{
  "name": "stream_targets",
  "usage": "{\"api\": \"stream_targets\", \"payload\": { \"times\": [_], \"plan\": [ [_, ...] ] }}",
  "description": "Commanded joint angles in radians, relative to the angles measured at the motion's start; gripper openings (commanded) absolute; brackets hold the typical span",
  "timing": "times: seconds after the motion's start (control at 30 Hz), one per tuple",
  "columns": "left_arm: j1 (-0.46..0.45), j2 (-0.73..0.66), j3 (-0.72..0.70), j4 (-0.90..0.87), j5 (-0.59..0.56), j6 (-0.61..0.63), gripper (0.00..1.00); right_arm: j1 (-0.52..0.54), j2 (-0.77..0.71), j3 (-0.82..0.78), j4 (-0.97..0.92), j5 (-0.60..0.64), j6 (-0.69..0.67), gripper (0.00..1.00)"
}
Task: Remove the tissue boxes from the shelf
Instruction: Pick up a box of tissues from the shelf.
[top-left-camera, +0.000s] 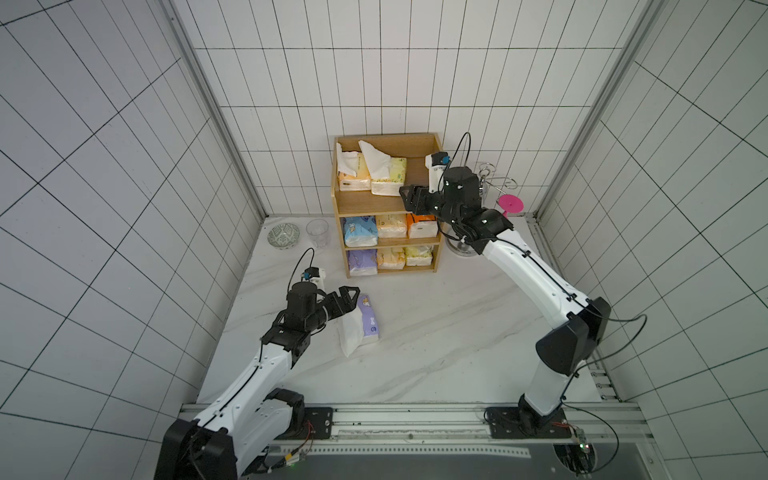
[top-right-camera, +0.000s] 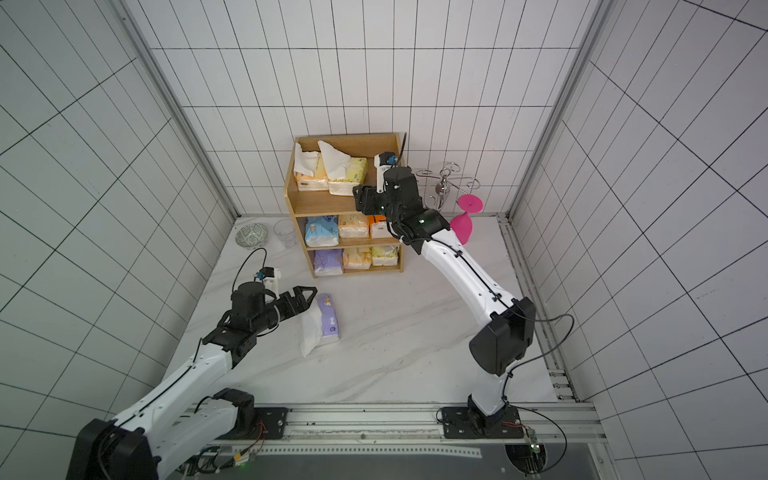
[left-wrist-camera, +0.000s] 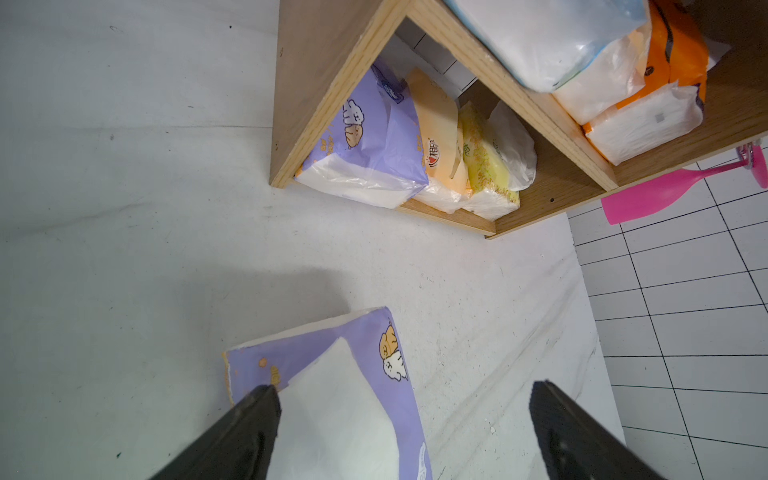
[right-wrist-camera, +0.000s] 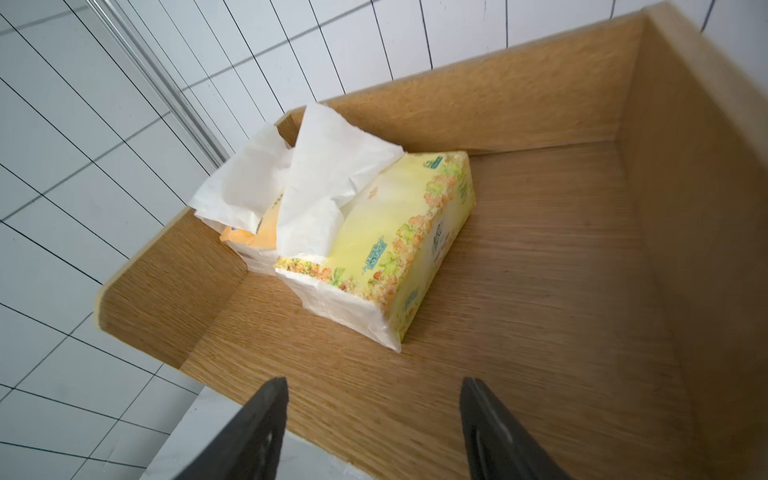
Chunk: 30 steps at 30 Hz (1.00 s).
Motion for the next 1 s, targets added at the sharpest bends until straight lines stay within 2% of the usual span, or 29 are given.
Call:
{"api": "stream_targets", "payload": {
  "times": [0.0,0.47,0.63,0.73,0.97],
  "plan": [
    [0.004,0.015,-0.01,0.019,0.04,0.035,0.98,-0.01,0.049,0.078,-0.027,-0.005,-0.015,0.7],
    [0.004,0.045,-0.011,0.029,0.07,0.058,0.98,-0.011,0.175,0.159,0.036,0.003,-0.006,0.72],
    [0.004,0.026,-0.019,0.033,0.099,0.049,0.98,-0.011,0.206,0.183,0.06,-0.013,-0.014,0.69],
    [0.004,0.007,-0.024,0.033,0.107,0.044,0.98,-0.011,0.208,0.183,0.073,-0.021,-0.007,0.58],
    [0.003,-0.045,-0.028,0.011,0.119,0.033,0.98,-0.01,0.171,0.167,0.074,-0.037,-0.016,0.08]
  ]
}}
